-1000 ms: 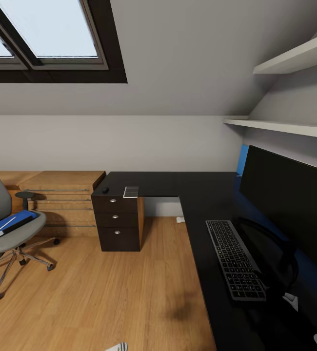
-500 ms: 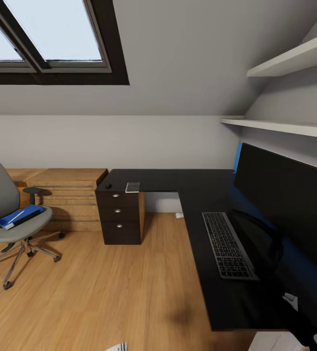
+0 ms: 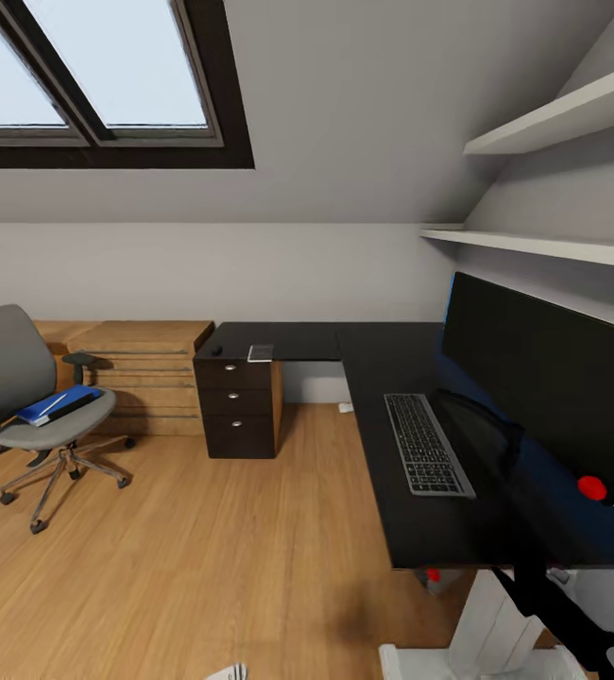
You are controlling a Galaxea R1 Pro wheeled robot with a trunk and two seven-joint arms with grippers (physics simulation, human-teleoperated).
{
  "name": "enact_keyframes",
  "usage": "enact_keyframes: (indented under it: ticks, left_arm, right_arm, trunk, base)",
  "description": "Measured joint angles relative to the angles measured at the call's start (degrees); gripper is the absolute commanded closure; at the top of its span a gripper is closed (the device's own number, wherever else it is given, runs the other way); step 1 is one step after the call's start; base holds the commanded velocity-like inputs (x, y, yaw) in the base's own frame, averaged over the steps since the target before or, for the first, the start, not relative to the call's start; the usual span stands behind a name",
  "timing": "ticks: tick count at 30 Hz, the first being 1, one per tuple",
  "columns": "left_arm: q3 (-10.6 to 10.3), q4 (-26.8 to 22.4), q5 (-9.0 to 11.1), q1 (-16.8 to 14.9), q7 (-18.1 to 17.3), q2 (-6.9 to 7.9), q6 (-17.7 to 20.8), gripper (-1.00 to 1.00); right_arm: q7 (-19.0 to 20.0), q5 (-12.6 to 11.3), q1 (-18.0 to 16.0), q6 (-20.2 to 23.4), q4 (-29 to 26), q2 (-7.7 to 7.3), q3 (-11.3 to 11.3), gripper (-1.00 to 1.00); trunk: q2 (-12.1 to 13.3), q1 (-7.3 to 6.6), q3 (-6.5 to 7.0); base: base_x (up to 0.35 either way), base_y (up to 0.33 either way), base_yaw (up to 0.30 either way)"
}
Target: In the bedroom, organize the workspace by keeping the computer under the desk, ensuring the monitor is on the desk, placing the keyboard on the desk next to the monitor, placing the mouse on the desk next to the keyboard, moving the folder from the swivel chair onto the desk next to the mouse, stacking the notebook on top of the folder with the pen on top of the notebook, and positioning the swivel chair next to the desk.
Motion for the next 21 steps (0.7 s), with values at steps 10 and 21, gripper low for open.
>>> enact_keyframes:
  ticks: [10,21]
  left_arm:
    - [0.1,0.0,0.0,0.0,0.0,0.02,0.0,-1.0]
    - [-0.1,0.1,0.0,0.0,0.0,0.04,0.0,-1.0]
  right_arm:
    - [0.0,0.0,0.0,0.0,0.1,0.14,0.1,-1.0]
    - [-0.1,1.2,0.0,-0.3,0.7,0.67,3.2,-1.0]
  trunk:
    - [0.0,0.0,0.0]
    - [0.0,-0.03,0.0]
  base:
    - [-0.325,0.0,0.0]
    - [-0.154,0.0,0.0]
